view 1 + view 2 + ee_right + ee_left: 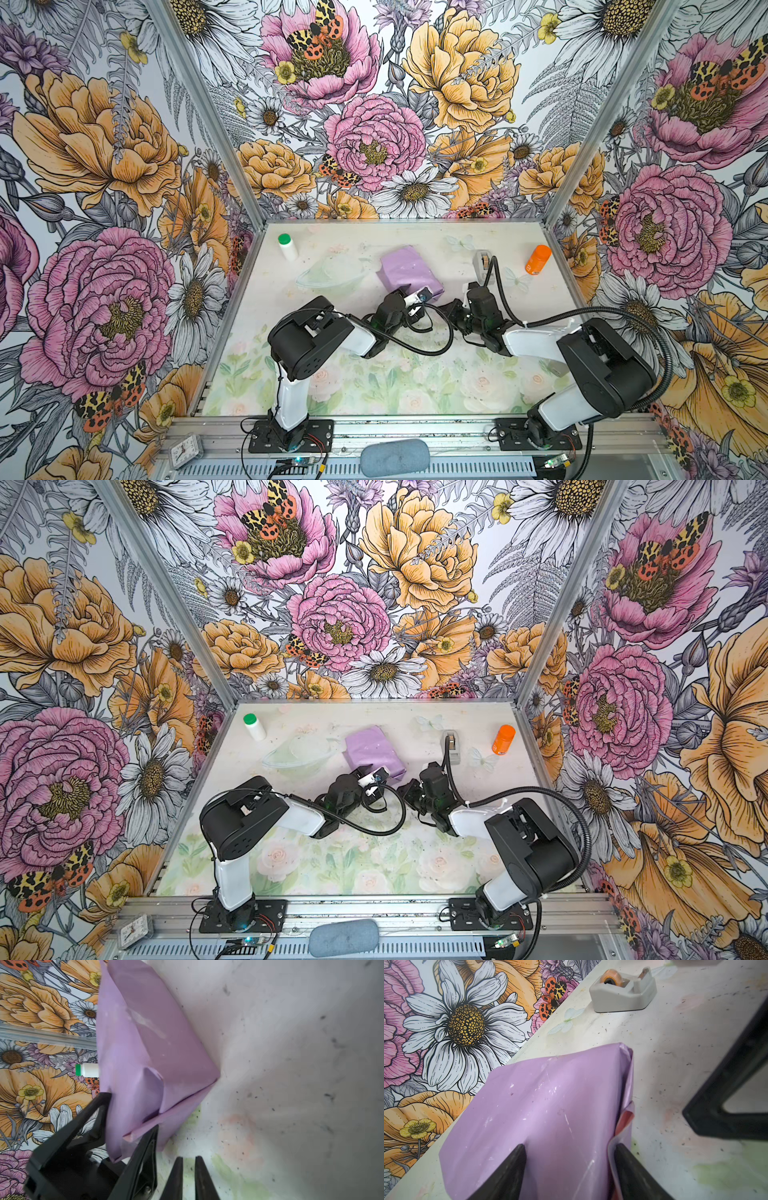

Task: Wrap the gift box in paper

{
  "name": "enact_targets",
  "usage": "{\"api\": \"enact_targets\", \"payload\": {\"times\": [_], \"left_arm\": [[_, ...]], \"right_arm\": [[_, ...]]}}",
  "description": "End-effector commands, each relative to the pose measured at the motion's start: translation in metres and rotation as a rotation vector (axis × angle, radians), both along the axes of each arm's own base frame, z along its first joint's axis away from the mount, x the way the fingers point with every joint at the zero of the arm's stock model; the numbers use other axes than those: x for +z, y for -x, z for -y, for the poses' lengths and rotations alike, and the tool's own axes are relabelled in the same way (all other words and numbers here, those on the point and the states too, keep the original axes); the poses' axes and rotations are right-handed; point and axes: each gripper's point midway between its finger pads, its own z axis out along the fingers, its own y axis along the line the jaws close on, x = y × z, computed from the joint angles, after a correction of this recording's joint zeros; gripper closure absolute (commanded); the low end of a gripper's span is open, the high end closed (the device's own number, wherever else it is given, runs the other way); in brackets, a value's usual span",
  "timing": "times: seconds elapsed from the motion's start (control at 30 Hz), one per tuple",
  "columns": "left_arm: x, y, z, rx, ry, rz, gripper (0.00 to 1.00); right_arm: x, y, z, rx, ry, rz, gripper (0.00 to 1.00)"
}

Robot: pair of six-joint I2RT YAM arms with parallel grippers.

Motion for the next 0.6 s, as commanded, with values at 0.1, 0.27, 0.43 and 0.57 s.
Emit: {"api": "enact_targets", "payload": {"times": [0.1, 0.27, 0.43, 0.57], "left_arm": [[-0.083, 0.026, -0.03, 0.012, -0.126, -0.263, 0.32], [-0.081, 0.026, -0.028, 0.007, -0.101, -0.266, 0.31], [-0.07, 0.027, -0.024, -0.012, -0.05, -0.26, 0.28], [-0.052, 0.026, -0.019, -0.032, -0.013, -0.232, 0.19]], "right_arm": [[0.012, -0.031, -0.021, 0.011, -0.015, 0.088, 0.93], [0.015, -0.043, -0.03, 0.012, -0.024, 0.114, 0.97], [0.012, -0.046, -0.033, 0.011, -0.024, 0.118, 0.99], [0.013, -0.047, -0.032, 0.004, -0.019, 0.124, 0.99]]}}
